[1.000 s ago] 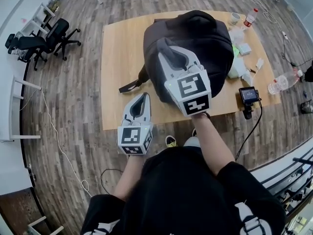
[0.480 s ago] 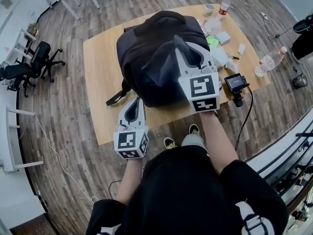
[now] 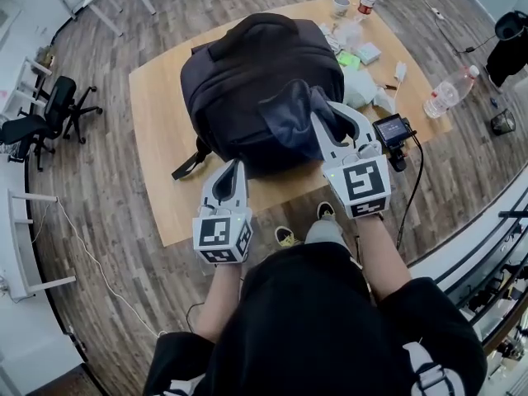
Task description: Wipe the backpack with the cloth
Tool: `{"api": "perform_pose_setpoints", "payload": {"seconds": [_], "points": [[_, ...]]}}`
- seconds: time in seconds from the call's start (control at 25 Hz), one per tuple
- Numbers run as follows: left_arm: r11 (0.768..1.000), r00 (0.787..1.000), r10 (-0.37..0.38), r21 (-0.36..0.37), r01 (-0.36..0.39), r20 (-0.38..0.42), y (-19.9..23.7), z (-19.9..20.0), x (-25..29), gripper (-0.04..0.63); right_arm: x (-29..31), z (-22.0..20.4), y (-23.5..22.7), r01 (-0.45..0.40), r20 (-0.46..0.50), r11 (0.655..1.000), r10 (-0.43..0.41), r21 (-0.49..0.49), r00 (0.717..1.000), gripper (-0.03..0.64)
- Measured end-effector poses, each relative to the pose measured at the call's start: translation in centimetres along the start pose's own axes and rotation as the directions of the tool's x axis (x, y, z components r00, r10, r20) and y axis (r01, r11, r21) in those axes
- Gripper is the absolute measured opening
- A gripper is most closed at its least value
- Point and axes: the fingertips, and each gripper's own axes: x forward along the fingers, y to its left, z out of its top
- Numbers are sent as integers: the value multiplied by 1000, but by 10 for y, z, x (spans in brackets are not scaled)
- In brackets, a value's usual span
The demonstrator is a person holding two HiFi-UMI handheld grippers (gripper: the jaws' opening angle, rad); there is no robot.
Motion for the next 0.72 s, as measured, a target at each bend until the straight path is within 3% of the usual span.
{"api": "perform_pose_setpoints", "payload": {"seconds": [0.16,0.44,0.6,0.72], "points": [[1000,1000,25,-4,-25,3,5,-1,-8,17,20,17,56,-156,42,985,153,73,987,75],[991,992,125,-41,-125,-4,33,-11,-40,17,47,51,145,-354,104,933,346,63,932,75],[984,986,168,-52,-168,-9,42,-16,-53,17,45,52,166,-349,104,933,357,-87,928,75],[985,987,160,-57,-161,-21,38,-21,-50,17,39,49,165,-354,122,930,364,-99,923,75]]}}
